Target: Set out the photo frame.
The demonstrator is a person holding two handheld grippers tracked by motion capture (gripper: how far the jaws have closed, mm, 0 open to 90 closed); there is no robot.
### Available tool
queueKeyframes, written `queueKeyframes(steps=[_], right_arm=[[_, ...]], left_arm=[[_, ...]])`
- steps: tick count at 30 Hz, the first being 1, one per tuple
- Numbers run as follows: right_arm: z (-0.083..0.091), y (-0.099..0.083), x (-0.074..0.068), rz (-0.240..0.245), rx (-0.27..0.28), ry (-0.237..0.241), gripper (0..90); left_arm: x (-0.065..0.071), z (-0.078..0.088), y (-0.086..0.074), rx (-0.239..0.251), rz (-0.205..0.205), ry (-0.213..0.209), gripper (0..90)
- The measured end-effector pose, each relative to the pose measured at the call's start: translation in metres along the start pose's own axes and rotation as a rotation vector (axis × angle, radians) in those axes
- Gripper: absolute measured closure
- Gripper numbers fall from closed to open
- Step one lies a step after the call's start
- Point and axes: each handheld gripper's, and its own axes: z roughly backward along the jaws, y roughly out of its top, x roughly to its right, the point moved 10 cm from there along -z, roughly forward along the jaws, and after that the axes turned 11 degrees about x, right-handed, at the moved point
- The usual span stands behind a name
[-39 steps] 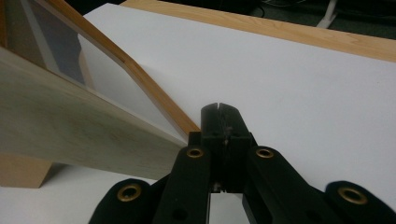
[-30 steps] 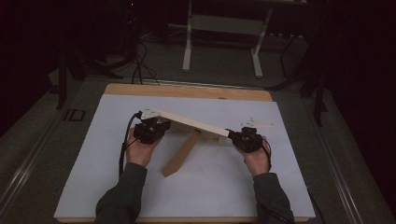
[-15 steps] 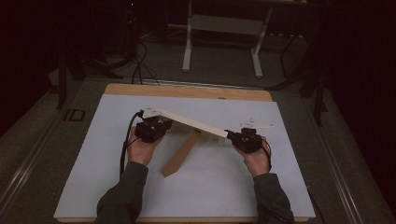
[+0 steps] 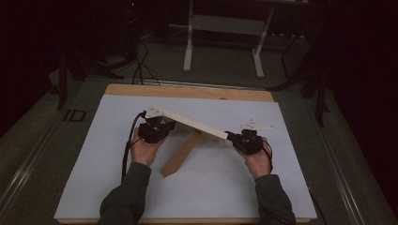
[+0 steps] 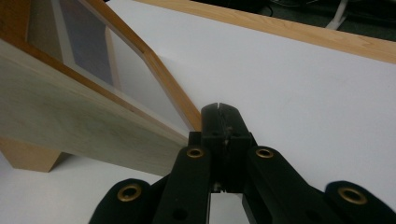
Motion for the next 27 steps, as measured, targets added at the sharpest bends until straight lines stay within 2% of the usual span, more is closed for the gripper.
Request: queueKeyframes(steps=[5,9,27], right_arm=[[0.000,0.000,-0.001,0.004,-0.001,0.003,90.0],[0.000,0.000,-0.001,0.007,-0.003,0.004,90.0],[0.001,-0.001,-0.007,0.024,-0.010,0.010,90.0]], left_arm=[[0.004,0.000,0.001,0.006,0.006,-0.014,90.0],[0.011,0.001,0.004,0.007,-0.017,-0.021,90.0],[0.026,0.002,0.009,0.010,-0.047,-0.049,90.0]])
